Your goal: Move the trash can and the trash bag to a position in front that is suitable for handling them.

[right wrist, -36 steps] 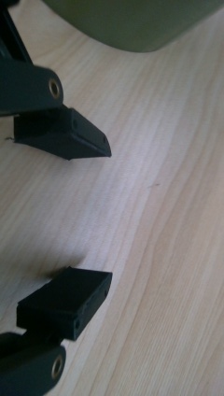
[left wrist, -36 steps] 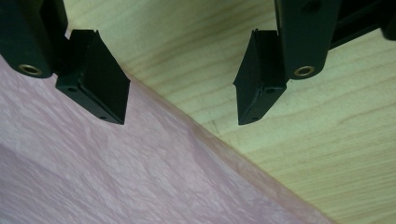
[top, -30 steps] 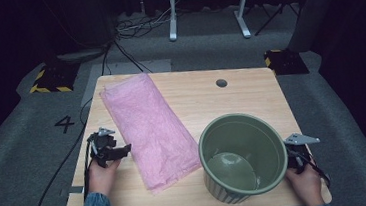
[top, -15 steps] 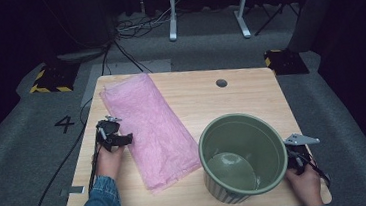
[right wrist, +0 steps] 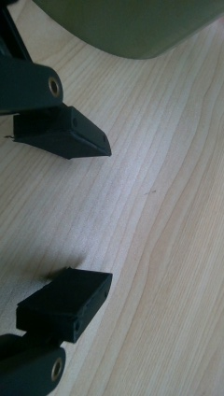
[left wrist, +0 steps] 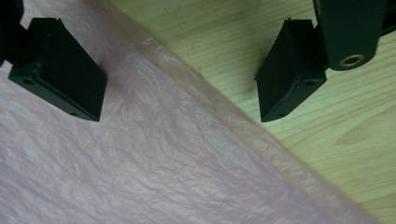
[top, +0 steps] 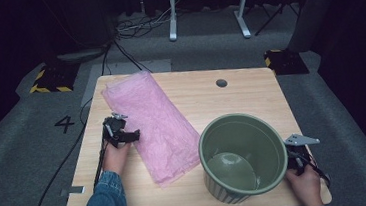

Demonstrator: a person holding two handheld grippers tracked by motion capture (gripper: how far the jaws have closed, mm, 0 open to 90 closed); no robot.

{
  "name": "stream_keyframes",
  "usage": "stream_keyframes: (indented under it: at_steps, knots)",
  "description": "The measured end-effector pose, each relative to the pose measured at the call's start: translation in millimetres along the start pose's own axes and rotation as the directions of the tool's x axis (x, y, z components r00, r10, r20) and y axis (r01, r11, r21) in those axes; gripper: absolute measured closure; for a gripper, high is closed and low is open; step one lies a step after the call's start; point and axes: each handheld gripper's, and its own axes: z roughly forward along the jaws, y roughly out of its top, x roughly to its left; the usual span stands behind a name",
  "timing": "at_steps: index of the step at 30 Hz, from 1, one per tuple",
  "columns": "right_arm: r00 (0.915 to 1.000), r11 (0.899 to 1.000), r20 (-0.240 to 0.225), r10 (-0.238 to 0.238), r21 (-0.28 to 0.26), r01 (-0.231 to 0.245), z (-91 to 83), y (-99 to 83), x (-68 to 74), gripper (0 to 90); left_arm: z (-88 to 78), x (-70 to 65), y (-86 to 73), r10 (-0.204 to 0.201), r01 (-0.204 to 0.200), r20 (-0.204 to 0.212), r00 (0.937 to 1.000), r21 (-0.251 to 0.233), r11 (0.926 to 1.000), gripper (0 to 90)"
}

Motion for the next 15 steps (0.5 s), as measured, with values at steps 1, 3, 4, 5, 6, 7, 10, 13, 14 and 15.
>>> stream_keyframes:
  at_steps: [1, 3, 4, 5, 6, 7, 10, 13, 14, 15]
  knots:
    - [1.0000, 1.000, 0.000, 0.000, 0.000, 0.000, 0.0, 0.0, 0.0, 32.8, 1.4, -0.3, 1.7, 0.009, -0.009, 0.004, 0.9999, 0.001, 1.0000, 15.9]
    - [1.0000, 1.000, 0.000, 0.000, 0.000, 0.000, 0.0, 0.0, -0.1, 32.8, 3.1, -1.8, 2.0, 0.012, -0.012, 0.008, 0.9999, -0.011, 0.9999, 15.6]
    - [1.0000, 1.000, 0.000, 0.000, 0.000, 0.000, 0.0, 0.0, 0.0, 32.8, 3.5, -2.2, 1.8, 0.018, -0.018, 0.012, 0.9998, -0.016, 0.9997, 15.6]
    - [1.0000, 1.000, 0.000, 0.000, 0.000, 0.000, 0.0, 0.0, -0.1, 32.8, 3.8, -2.8, 1.7, 0.020, -0.020, 0.013, 0.9997, -0.019, 0.9996, 15.9]
    - [1.0000, 1.000, 0.000, 0.000, 0.000, 0.000, 0.0, 0.0, 0.0, 32.8, 3.8, -3.2, 1.7, 0.018, -0.018, 0.013, 0.9997, -0.022, 0.9996, 16.1]
    - [1.0000, 1.000, 0.000, 0.000, 0.000, 0.000, 0.0, 0.0, 0.0, 32.8, 3.5, -3.8, 1.5, 0.028, -0.027, 0.020, 0.9994, -0.030, 0.9992, 17.6]
    - [1.0000, 1.000, 0.000, -0.001, 0.000, 0.001, 0.0, 0.1, 0.1, 32.9, 0.8, -7.5, 1.8, 0.055, -0.053, 0.048, 0.9973, -0.052, 0.9972, 39.5]
    - [1.0000, 1.000, 0.002, 0.009, -0.004, -0.009, -1.1, -0.6, 0.6, 37.5, -0.3, -11.0, 0.0, 0.056, -0.052, 0.044, 0.9975, -0.075, 0.9958, 71.5]
    - [0.9999, 1.000, 0.009, 0.011, -0.009, -0.011, -1.9, -1.2, 0.5, 42.2, 0.3, -11.1, -1.3, 0.038, -0.034, 0.035, 0.9987, -0.087, 0.9956, 82.1]
    - [0.9999, 1.000, 0.010, 0.013, -0.010, -0.013, -2.8, -1.9, 0.7, 43.7, 0.6, -10.1, -2.2, 0.027, -0.023, 0.038, 0.9989, -0.095, 0.9952, 87.6]
